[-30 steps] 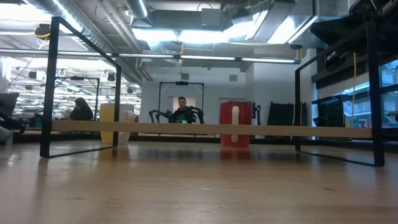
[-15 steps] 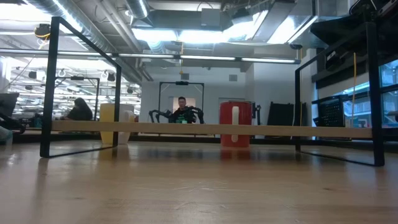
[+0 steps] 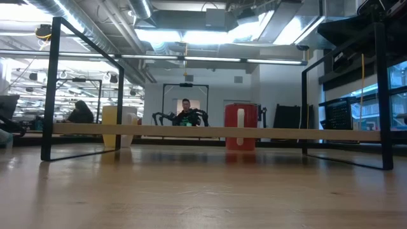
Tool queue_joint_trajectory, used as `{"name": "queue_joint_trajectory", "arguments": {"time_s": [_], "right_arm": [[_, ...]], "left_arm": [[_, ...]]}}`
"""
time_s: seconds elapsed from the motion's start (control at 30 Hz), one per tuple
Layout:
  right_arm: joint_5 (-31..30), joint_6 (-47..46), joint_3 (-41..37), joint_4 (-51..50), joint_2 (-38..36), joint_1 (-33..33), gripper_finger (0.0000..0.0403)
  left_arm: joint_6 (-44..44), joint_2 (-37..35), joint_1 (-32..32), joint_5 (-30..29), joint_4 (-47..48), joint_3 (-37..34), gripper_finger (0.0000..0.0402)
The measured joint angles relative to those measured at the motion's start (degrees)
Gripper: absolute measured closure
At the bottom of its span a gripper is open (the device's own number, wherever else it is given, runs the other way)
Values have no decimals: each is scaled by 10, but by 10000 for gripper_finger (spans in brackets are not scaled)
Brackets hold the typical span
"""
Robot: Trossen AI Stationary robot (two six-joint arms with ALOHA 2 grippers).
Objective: Stack small to large cups/mugs on shelf
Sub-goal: Put the green cup on the shelf
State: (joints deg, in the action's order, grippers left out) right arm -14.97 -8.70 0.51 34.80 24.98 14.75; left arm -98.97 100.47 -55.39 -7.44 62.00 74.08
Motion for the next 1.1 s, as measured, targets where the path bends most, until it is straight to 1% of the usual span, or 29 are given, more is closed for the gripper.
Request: {"name": "queue_joint_trajectory", "arguments": {"time_s": [0.17,0.43,0.57,0.7,0.97,1.1], "right_arm": [[0,0,0,0,0,0,382],[0,1,0,0,0,0,382],[0,1,0,0,0,0,382],[0,0,0,0,0,0,382],[0,0,0,0,0,0,382],[0,0,0,0,0,0,382]], "left_arm": [[170,0,21,-11,2,0,398],[499,-1,46,-22,-11,1,399],[609,-1,61,-19,-40,1,399],[641,-1,74,-19,-47,1,397],[639,1,82,-7,-43,-2,360],[641,1,81,-6,-38,-2,356]]}}
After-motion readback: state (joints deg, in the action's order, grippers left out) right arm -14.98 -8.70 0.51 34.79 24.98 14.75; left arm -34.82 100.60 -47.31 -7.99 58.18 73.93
